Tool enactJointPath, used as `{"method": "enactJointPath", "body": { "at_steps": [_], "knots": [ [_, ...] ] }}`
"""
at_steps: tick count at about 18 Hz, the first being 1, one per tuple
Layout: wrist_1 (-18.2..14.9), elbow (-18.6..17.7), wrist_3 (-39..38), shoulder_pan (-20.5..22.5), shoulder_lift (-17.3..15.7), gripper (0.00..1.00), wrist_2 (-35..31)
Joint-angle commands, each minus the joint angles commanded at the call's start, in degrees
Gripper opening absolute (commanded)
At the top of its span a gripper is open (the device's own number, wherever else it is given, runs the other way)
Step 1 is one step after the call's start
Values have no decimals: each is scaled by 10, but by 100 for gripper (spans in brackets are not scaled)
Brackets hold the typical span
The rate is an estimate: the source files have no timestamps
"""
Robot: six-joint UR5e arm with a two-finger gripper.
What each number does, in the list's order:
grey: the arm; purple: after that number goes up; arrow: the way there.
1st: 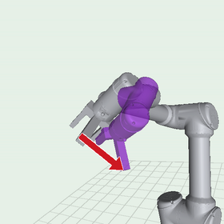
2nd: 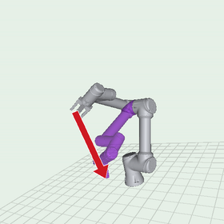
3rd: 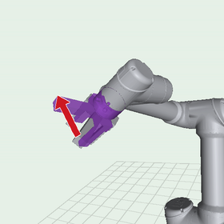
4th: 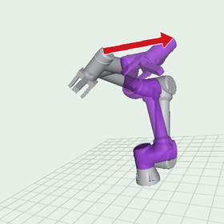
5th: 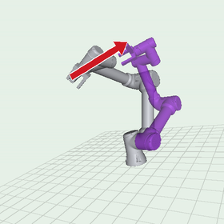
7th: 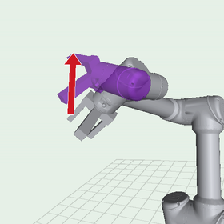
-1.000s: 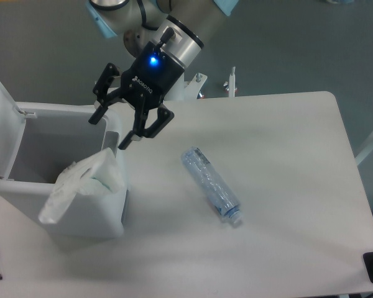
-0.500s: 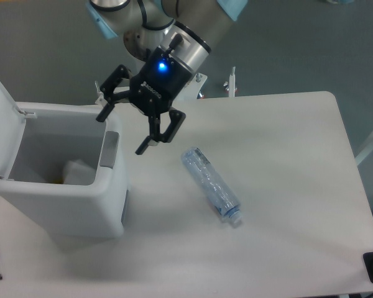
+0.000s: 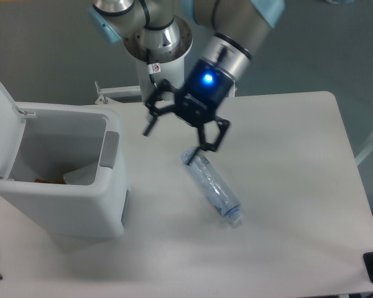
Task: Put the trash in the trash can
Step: 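Move the open gripper back over the clear plastic bottle, then lower the gripper onto the bottle and close around its middle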
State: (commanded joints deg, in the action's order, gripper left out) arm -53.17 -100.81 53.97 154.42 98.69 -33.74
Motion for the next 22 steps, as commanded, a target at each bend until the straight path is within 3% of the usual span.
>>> {"method": "enactJointPath", "body": {
  "at_steps": [5, 9, 14, 18, 22],
  "knots": [
    [-4, 21, -54, -5, 50, 100, -139],
    [-26, 33, -101, -15, 88, 100, -250],
    [-26, 68, -205, -30, 120, 100, -294],
    [-27, 119, -292, -70, 160, 100, -388],
    [-41, 140, -330, -99, 192, 100, -478]
  ]
}}
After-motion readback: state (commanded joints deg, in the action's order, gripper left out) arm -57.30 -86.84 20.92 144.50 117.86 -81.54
